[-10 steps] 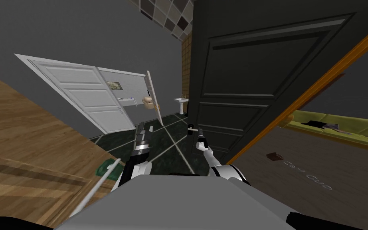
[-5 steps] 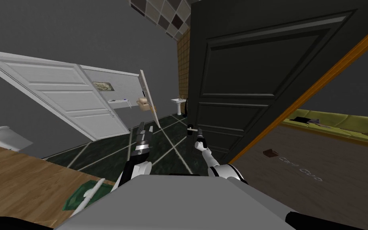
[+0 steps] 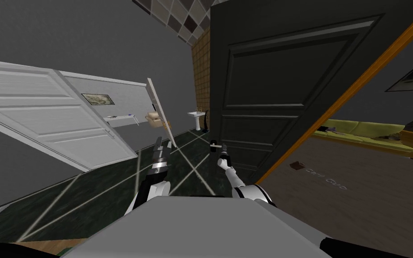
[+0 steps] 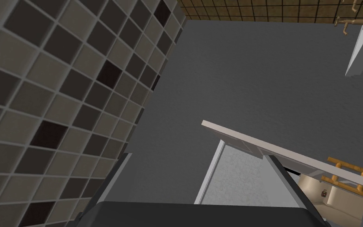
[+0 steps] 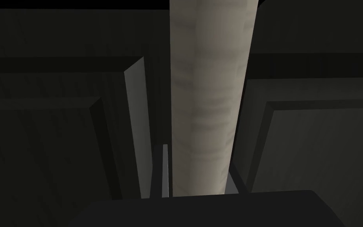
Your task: Push the door open
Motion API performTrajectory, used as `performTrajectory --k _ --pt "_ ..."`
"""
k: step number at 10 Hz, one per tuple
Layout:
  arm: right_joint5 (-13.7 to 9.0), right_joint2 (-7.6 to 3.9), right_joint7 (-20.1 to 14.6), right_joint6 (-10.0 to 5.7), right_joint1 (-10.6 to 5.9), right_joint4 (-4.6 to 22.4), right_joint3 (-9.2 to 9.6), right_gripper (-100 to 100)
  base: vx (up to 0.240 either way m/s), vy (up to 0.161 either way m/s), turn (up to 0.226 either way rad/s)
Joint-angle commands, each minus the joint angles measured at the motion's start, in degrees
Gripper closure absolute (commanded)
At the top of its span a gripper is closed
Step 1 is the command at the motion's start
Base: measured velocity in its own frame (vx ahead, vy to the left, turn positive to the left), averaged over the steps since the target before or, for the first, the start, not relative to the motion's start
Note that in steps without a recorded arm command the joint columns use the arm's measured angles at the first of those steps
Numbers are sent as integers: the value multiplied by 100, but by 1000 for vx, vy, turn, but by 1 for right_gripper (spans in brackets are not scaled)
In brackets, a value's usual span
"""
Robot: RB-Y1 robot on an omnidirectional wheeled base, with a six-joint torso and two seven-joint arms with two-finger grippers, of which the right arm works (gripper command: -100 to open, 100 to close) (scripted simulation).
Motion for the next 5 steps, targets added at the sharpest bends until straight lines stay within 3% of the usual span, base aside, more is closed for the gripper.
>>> performTrajectory --k 1,2,3,4,5 --pt "-56 121 77 -3 -37 -4 50 100 75 141 -59" --pt "-46 -5 18 -54 -61 95 -1 100 30 46 -72" --pt "-79 -120 49 -93 -61 108 -40 100 64 -82 -26" --pt "-79 -120 49 -93 -61 108 -40 100 59 -103 40" --pt "-109 -204 87 -112 -66 109 -66 100 71 -104 44"
